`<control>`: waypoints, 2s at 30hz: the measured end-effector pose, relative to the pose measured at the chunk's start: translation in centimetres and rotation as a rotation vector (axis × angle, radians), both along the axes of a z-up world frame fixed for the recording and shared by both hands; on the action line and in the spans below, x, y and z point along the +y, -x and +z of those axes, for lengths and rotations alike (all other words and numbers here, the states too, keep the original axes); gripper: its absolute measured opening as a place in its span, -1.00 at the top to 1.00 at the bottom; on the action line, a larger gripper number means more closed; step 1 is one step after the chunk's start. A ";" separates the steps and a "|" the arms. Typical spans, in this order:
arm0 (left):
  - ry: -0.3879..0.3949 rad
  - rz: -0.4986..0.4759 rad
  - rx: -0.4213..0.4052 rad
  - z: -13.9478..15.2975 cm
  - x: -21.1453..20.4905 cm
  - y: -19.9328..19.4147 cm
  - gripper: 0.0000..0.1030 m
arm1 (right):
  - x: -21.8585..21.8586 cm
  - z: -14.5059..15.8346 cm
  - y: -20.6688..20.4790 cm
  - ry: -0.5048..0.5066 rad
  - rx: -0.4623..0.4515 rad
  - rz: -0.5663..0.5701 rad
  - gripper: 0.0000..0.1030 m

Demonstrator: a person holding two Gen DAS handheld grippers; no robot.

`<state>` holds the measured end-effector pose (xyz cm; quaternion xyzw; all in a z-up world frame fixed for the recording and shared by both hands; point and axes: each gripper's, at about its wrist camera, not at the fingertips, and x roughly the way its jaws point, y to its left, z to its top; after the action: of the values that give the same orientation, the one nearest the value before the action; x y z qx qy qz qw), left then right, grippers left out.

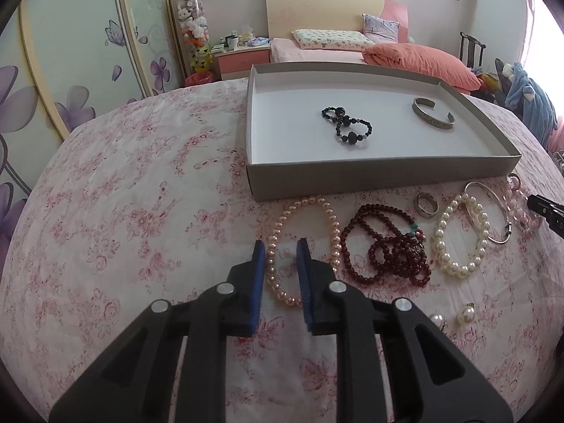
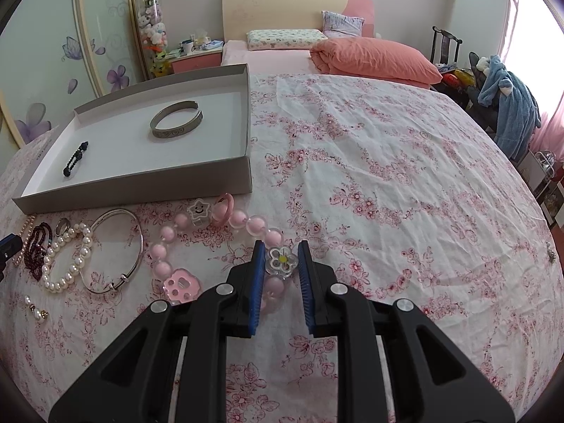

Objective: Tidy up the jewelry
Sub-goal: 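Close the left tool on the pink pearl necklace while the right tool grips the pink bead bracelet, then carry both pink pieces into the gray tray and open both tools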

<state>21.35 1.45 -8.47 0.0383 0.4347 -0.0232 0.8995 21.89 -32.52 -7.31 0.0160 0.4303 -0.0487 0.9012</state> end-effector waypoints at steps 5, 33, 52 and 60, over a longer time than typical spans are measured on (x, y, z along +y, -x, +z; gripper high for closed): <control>-0.006 -0.002 0.000 0.0 0.0 0.2 0.64 | 0.0 0.0 0.0 -0.002 0.000 0.000 0.61; 0.302 0.026 -0.177 5.3 2.6 4.9 0.88 | 2.7 6.7 5.3 -0.332 -0.317 0.143 0.62; 0.212 0.041 -0.366 8.9 0.2 8.4 0.88 | 5.2 9.2 8.7 -0.275 -0.462 0.159 0.62; 0.135 0.023 -0.473 11.1 -1.6 10.2 0.88 | 6.8 10.5 10.1 -0.191 -0.546 0.178 0.62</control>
<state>11.14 -0.17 2.58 -0.0224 0.2100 -0.0323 0.9769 11.74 -25.69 3.15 0.0753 0.1743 0.0774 0.9788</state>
